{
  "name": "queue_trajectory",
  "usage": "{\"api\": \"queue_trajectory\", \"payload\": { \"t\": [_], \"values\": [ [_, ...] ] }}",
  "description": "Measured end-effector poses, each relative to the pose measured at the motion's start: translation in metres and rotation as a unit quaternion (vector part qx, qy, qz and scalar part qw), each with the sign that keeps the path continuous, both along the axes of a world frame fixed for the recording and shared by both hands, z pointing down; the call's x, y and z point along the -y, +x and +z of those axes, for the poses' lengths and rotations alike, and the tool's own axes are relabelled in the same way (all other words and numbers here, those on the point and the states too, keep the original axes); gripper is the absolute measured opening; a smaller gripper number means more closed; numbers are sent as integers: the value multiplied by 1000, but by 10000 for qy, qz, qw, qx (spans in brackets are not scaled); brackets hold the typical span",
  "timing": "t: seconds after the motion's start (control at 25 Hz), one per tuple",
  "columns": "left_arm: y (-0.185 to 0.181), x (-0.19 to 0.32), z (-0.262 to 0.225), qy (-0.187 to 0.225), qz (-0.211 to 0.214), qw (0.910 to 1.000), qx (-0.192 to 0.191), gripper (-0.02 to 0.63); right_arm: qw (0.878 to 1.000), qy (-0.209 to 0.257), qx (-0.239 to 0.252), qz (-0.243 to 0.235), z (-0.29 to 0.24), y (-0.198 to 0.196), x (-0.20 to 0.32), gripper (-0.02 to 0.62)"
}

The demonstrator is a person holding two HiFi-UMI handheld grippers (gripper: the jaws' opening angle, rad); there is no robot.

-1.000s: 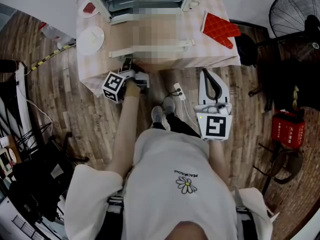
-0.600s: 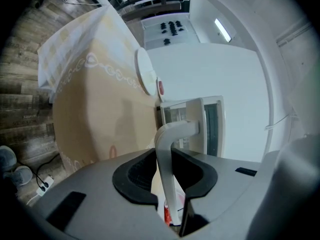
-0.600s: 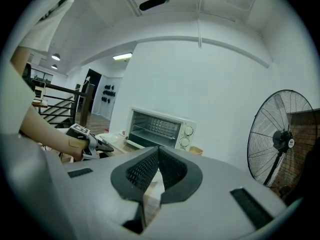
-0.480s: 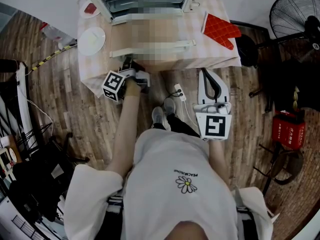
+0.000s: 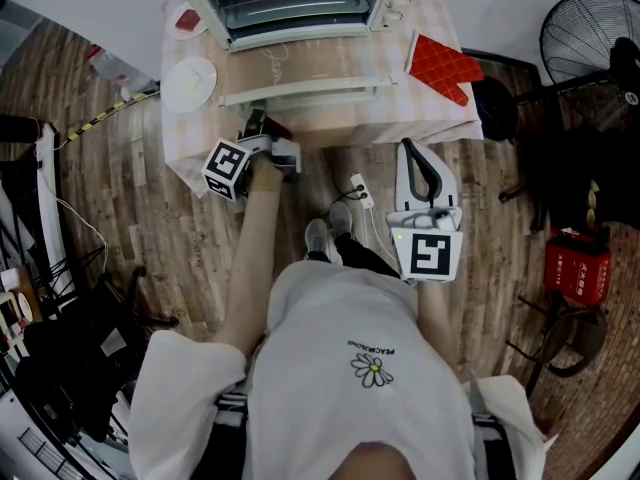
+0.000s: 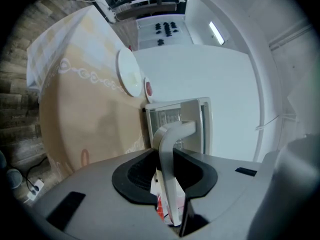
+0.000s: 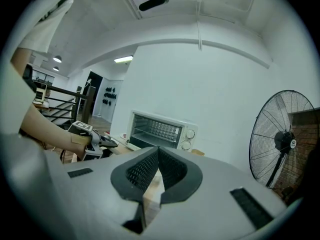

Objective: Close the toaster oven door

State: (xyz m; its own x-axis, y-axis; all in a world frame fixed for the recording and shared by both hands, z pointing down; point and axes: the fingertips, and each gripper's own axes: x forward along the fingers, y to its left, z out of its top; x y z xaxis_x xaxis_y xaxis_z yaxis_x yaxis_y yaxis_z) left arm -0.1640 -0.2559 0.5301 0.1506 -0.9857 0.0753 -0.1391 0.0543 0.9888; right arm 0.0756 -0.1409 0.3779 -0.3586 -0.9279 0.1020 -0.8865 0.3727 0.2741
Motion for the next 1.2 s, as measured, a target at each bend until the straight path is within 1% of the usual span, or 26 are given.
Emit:
{"api": "queue_trajectory", "payload": {
  "t": [0.32, 0.8, 1.2],
  "values": [
    [-2, 10, -26, 290, 21, 9996, -38, 98, 9999, 97, 42, -40, -6, -3, -1, 9],
    [-4, 37, -71, 923, 136, 9956, 102, 98, 9997, 218, 42, -30, -12, -3, 3, 9],
    [-6, 46, -81, 1045, 140, 9944, 31, 97, 9995, 305, 35, -78, -18, -6, 4, 9]
  ]
}}
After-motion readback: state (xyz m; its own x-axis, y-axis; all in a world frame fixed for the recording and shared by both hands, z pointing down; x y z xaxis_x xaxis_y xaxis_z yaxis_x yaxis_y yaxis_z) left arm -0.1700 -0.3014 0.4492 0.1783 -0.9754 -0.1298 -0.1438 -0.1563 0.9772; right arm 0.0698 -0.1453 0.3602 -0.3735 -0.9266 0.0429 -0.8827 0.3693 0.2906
